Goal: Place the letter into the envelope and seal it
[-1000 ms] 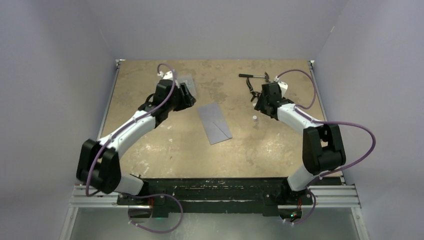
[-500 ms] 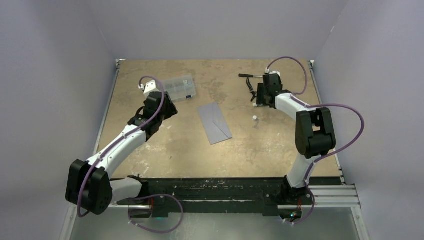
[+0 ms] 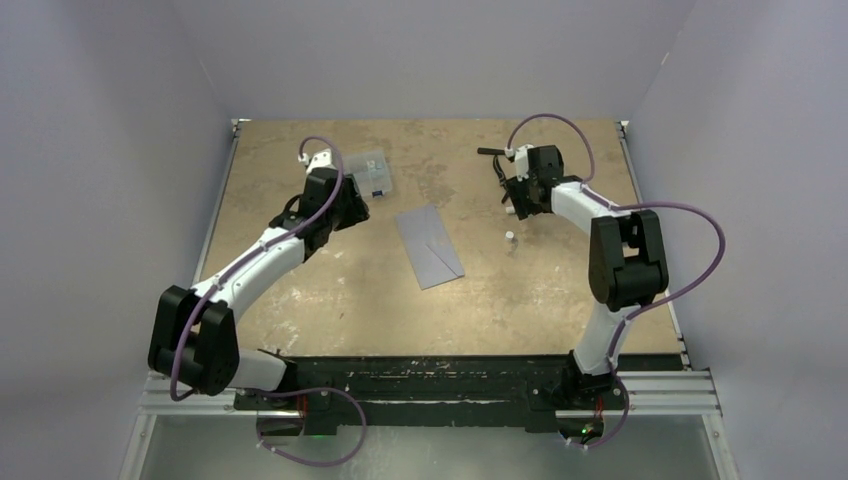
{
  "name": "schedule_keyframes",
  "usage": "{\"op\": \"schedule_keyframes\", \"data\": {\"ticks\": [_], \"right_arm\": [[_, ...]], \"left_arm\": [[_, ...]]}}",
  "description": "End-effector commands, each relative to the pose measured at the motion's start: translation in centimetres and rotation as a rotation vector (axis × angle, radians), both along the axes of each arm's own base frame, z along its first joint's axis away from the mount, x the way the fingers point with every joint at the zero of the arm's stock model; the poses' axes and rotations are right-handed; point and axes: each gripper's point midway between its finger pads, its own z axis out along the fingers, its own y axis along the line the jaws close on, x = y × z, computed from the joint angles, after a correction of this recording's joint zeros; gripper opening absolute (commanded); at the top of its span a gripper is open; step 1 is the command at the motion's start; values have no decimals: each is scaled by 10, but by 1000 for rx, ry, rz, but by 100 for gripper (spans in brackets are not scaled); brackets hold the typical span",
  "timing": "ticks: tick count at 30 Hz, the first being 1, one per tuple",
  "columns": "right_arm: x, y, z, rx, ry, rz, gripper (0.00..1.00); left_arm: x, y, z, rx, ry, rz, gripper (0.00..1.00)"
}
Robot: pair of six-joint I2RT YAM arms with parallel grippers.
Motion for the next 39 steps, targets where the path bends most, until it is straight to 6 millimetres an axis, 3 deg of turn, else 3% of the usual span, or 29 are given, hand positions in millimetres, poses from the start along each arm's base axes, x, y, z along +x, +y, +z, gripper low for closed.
{"op": "schedule_keyframes", "data": {"ticks": [1, 8, 16, 23, 27, 31, 32, 39], "right_arm": [[18, 7, 22, -43, -45, 225, 65], [31, 8, -6, -84, 96, 334, 65], [35, 22, -5, -47, 122, 446, 64], [39, 32, -27, 9, 175, 521, 64], [29, 36, -42, 54, 240, 535, 60], [18, 36, -40, 102, 295, 486, 39], [15, 35, -39, 105, 301, 478, 38], [-14, 24, -49, 89, 352, 400, 51]], "left_arm": [[16, -17, 25, -23, -40, -85, 55], [15, -20, 17, -59, -19, -80, 54], [8, -17, 14, -52, 3, -77, 54], [5, -18, 16, -62, 1, -82, 54], [5, -18, 17, -68, 4, -82, 54], [4, -23, 16, -91, 4, -92, 54], [5, -24, 17, -97, 2, -96, 54], [3, -23, 25, -96, -21, -102, 54]]}}
